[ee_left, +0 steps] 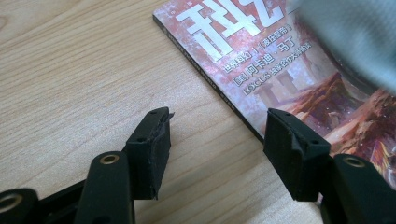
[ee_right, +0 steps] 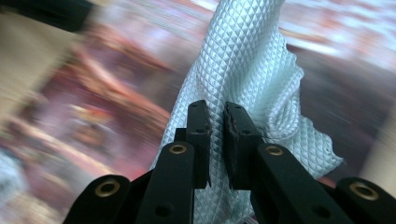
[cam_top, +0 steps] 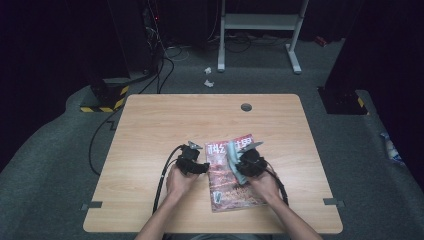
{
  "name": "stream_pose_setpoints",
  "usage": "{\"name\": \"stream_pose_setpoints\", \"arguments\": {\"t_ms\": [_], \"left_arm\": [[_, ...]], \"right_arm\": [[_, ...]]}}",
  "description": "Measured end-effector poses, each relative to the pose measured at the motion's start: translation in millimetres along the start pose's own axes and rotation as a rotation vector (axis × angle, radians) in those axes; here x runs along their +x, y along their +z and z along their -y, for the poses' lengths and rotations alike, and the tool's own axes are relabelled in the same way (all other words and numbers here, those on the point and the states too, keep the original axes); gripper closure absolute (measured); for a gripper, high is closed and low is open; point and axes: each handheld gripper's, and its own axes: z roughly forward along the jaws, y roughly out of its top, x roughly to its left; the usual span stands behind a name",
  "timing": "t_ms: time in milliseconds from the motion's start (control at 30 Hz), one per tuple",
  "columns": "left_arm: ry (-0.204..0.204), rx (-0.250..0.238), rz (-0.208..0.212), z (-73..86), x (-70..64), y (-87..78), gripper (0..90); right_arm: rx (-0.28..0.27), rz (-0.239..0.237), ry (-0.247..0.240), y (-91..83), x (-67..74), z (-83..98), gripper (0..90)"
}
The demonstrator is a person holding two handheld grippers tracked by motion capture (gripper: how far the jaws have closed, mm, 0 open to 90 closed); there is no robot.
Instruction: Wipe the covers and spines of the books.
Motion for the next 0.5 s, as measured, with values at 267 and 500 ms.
{"name": "stream_pose_setpoints", "arguments": {"t_ms": [267,500], "left_arm": [[-0.038,-0.023,0.028,1.9,2.3,-0.3,40.3],[-0.028,-0.029,0.029,-0.1,-1.0,2.5,39.6]], "right_arm": [[-0.011,0.058,0.09,-19.8,-39.2,21.9,81.5],[0.009,0.058,0.022,-9.1,-14.8,10.2,81.5]]}}
